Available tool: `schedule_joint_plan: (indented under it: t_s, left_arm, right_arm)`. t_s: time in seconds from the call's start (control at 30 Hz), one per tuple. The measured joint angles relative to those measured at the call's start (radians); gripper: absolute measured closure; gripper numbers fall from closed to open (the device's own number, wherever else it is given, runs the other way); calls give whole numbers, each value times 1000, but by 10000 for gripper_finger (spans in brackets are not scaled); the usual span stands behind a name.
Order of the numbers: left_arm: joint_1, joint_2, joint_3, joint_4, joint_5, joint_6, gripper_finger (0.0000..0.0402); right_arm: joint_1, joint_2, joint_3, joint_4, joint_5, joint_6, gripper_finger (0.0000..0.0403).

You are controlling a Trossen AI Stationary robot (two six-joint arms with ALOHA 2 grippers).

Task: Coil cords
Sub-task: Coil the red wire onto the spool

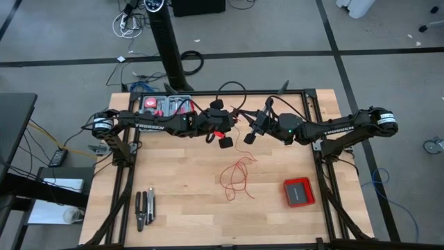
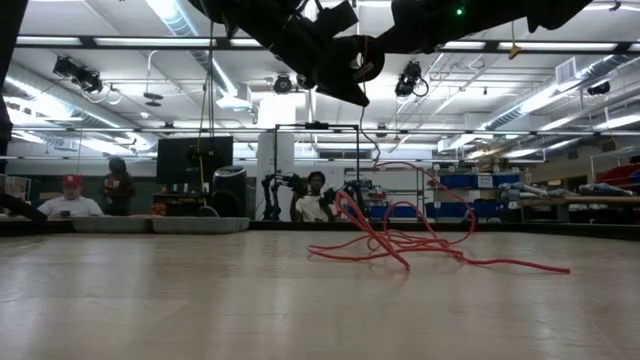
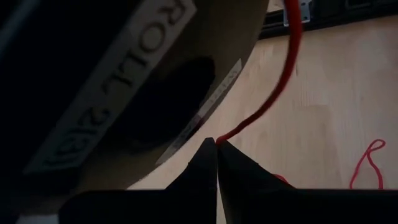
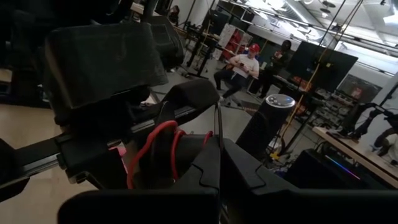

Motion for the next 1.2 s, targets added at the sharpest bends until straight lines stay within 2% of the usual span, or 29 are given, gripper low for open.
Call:
schedule_joint_plan:
  t_s: [0.4,0.83,1.2]
  left_arm:
    - [0,0,0,-8,36,7,392]
    - [-1,0,0,-22,39,2,282]
    - [-2,-78,0,-117,75,9,273]
  right_arm:
    - [0,0,0,-1,0,-4,402]
    - [0,-3,0,-11,1,-7,402]
    - [0,-64,0,-73,-71,-23,402]
